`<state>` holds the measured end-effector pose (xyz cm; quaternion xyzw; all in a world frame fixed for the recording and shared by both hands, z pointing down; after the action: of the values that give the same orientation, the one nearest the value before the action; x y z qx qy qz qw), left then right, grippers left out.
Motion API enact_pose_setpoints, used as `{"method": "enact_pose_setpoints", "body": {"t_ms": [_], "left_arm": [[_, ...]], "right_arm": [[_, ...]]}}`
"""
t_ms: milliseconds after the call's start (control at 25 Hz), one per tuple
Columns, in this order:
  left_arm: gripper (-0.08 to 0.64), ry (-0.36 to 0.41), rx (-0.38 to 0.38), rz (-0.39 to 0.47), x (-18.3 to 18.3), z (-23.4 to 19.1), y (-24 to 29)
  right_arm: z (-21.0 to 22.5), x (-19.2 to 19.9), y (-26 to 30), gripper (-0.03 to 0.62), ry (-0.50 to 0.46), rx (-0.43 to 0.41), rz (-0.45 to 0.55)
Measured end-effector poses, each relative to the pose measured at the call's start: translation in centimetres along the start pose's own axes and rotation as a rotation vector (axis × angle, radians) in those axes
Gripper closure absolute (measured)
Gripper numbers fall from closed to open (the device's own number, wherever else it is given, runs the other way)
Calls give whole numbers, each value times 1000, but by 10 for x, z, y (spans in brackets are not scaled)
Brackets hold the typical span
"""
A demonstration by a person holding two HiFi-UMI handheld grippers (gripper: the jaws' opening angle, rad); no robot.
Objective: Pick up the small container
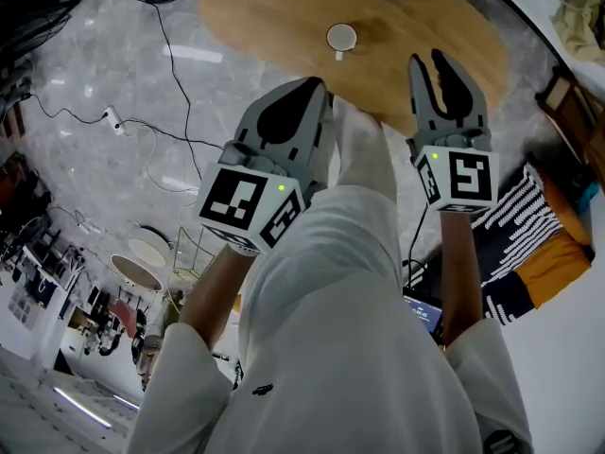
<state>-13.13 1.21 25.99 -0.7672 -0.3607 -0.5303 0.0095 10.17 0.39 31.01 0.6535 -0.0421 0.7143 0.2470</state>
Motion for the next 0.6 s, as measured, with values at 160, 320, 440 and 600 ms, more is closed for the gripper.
{"method": "enact_pose_setpoints", "body": {"t_ms": [160, 320, 440, 600], "left_arm": [[538, -6, -8, -9, 6, -9, 17], [539, -14, -20, -19, 13, -15, 33], [538, -27, -26, -24, 19, -20, 44], [540, -41, -40, -32, 29, -26, 59]], "right_arm": [[10, 11, 15, 453, -5, -11, -24], [20, 24, 28, 436, -9, -21, -39], [29, 36, 40, 422, -5, -24, -52], [38, 54, 57, 390, 10, -46, -76]]}}
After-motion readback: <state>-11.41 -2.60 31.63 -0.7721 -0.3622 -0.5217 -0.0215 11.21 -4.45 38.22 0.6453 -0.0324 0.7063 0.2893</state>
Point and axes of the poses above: the fingertips, and each gripper's own axes: y forward along the fingers, z to its right, x out of its underside, the point moved 10 cm from there along -y, backward along the fingers, and after that the axes turned 15 degrees about z, right-handed, at the moved point
